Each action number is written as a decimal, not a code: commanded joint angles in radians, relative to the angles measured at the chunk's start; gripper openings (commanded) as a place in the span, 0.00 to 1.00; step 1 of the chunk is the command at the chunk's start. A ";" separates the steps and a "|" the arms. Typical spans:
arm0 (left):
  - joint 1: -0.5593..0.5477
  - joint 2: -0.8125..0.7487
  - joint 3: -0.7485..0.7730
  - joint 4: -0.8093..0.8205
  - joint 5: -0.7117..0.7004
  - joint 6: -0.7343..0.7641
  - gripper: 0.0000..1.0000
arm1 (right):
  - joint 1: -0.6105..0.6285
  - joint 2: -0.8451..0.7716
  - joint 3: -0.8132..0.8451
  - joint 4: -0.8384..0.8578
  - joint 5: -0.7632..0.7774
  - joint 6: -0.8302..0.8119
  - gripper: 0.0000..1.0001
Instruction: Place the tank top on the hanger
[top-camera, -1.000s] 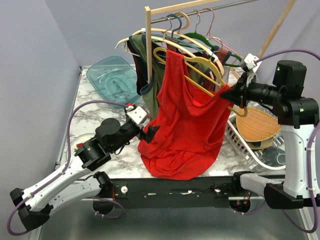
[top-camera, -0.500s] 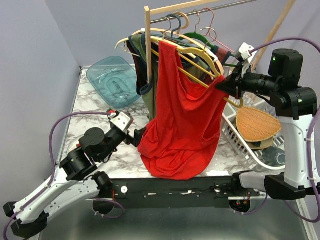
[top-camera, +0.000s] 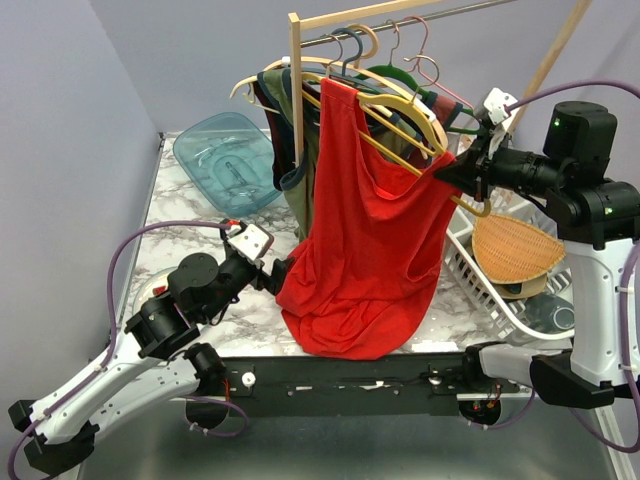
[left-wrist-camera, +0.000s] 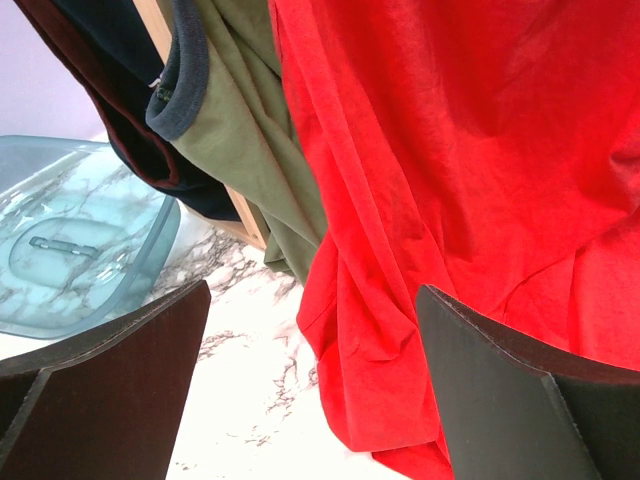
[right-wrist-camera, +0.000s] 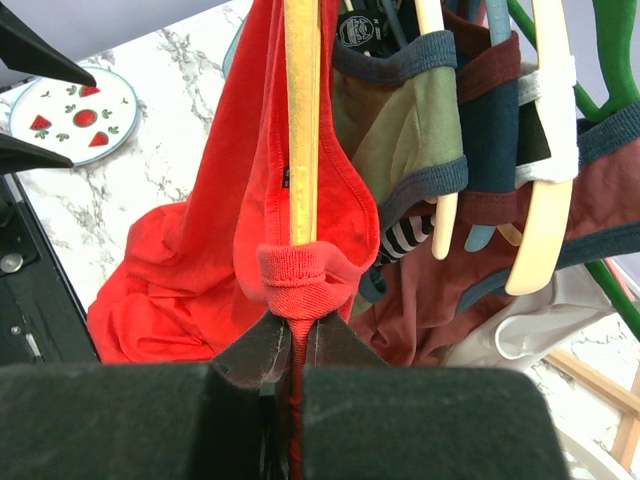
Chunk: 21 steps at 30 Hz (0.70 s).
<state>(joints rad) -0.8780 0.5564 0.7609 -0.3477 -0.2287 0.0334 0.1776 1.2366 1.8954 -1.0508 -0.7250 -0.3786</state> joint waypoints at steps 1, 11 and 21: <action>0.005 -0.015 0.003 -0.017 -0.006 0.003 0.99 | 0.006 0.021 0.031 0.015 -0.066 0.004 0.00; 0.005 -0.006 0.017 -0.031 -0.006 0.007 0.99 | 0.007 0.145 0.128 0.009 -0.159 0.017 0.00; 0.005 0.004 0.012 -0.025 -0.001 0.002 0.99 | 0.005 0.221 0.166 0.087 -0.044 0.092 0.01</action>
<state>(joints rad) -0.8780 0.5552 0.7612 -0.3695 -0.2287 0.0334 0.1776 1.4410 2.0262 -1.0485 -0.8272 -0.3489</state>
